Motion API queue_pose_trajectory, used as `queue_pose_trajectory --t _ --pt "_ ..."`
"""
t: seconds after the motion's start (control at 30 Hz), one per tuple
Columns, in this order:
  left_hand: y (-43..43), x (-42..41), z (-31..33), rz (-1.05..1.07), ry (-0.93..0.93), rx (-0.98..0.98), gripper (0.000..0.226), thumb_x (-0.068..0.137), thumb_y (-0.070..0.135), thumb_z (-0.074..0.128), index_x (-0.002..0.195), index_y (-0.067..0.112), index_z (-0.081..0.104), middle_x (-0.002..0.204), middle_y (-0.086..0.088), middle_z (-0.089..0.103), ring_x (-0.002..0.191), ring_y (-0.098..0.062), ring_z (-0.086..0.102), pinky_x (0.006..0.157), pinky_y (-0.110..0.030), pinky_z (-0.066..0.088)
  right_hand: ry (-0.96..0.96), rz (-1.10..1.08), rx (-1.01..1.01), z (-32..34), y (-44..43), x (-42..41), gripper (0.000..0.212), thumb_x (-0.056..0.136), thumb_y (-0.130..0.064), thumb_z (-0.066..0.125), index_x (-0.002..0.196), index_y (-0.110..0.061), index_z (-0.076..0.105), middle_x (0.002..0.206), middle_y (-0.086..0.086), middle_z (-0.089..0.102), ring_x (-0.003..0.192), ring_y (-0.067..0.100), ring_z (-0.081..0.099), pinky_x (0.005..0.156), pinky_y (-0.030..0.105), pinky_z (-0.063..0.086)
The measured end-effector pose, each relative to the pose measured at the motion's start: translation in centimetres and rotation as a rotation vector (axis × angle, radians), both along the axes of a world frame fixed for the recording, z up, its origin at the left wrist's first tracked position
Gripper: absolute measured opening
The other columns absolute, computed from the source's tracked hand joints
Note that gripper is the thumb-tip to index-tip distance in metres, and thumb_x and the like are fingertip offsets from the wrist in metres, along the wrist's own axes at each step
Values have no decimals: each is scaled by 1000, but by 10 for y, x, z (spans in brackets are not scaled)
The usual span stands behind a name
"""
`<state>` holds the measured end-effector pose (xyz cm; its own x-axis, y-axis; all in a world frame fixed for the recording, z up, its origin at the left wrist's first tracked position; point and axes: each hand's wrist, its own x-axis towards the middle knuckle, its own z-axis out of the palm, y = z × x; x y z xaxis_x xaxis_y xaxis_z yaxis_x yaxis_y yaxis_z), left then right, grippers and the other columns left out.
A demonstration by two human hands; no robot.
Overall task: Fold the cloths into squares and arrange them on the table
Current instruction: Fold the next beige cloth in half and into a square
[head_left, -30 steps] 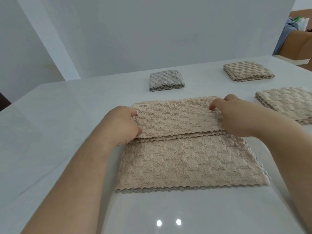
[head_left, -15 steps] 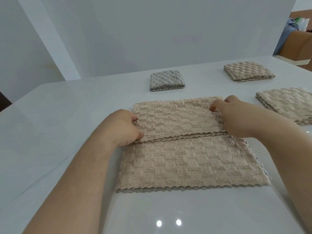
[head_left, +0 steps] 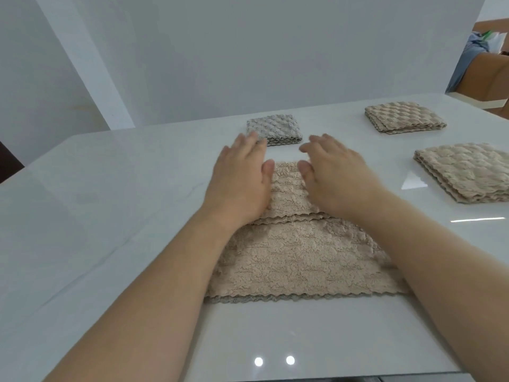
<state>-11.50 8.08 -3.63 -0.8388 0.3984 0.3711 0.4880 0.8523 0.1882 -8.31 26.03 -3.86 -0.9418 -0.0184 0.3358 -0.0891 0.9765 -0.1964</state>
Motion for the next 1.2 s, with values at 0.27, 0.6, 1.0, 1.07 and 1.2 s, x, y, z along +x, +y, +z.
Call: queue_pose_trajectory --t 0.27,0.6,1.0,1.07,1.2 --pt "9 -10 -34 -83 -221 -244 62 108 50 11 163 22 9 170 6 5 157 -14 0 127 -42 1 -327 131 98 -28 1 -18 61 108 -44 14 163 -20 7 170 -2 4 157 17 -1 127 44 1" --pt "-5 -14 -31 93 -381 -249 83 99 70 8 163 18 -1 170 -3 -4 157 -23 -5 127 -48 1 -418 -52 25 -27 12 -19 74 105 -56 9 162 -10 1 170 8 -1 157 21 -2 125 41 3" --pt "-24 -32 -27 271 -378 27 62 107 47 17 137 11 57 145 -13 55 138 -33 46 116 -50 34 -424 -295 -147 -29 52 -21 79 103 -58 9 160 -4 16 167 16 19 153 31 19 124 50 17" --pt "-32 -37 -24 292 -266 150 53 109 42 26 94 13 67 95 -8 68 107 -35 61 96 -43 47 -386 -305 -176 -27 55 -22 74 104 -55 10 153 -6 36 157 18 39 145 34 36 120 50 26" --pt "-46 -48 -31 289 -158 322 29 102 34 53 97 20 77 98 0 75 99 -24 66 85 -35 50 -249 -379 -177 -21 62 -23 51 105 -44 22 107 -12 62 116 16 66 109 36 59 99 46 47"
